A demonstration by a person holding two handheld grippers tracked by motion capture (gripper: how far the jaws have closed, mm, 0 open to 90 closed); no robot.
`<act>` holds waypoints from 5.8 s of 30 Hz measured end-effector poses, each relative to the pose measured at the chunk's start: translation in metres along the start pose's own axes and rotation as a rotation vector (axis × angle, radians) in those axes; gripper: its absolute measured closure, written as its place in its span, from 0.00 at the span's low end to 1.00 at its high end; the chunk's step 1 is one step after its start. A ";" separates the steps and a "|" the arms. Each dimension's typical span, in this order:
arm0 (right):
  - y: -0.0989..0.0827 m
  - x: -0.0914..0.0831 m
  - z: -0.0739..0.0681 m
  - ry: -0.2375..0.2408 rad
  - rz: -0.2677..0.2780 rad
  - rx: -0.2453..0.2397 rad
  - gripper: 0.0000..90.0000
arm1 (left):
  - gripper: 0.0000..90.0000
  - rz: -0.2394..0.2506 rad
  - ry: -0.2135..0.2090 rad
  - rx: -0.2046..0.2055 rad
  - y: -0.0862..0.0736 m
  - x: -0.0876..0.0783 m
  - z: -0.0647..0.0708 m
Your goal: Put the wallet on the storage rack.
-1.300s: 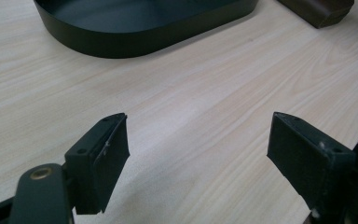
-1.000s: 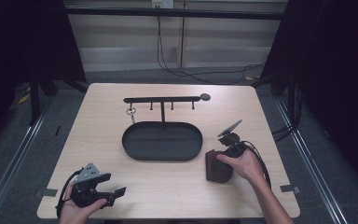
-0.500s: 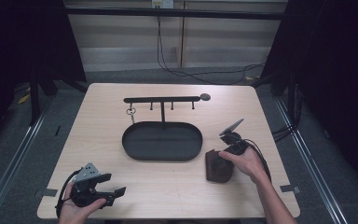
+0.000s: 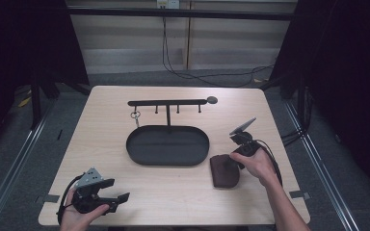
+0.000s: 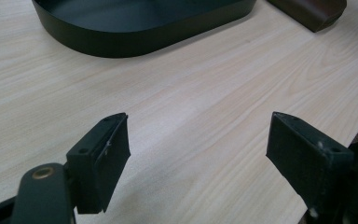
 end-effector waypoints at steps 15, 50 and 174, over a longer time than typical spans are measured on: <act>0.013 -0.021 -0.009 -0.030 0.022 -0.030 0.83 | 0.23 -0.006 0.003 0.001 0.000 -0.001 -0.002; 0.024 -0.053 -0.015 -0.063 0.028 -0.054 0.92 | 0.23 -0.012 -0.002 0.000 -0.001 0.001 -0.002; 0.134 -0.032 -0.067 0.061 0.304 0.105 0.93 | 0.23 -0.022 -0.009 0.014 -0.001 0.001 0.000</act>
Point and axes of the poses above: each handheld gripper's, and its own axes: x roughly forward along the jaws, y roughly out of its top, z roughly to its right, the point moved 8 cm from there along x, roughly forward along the jaws, and after that the axes turned 15 degrees about z, right-handed, at the moved point
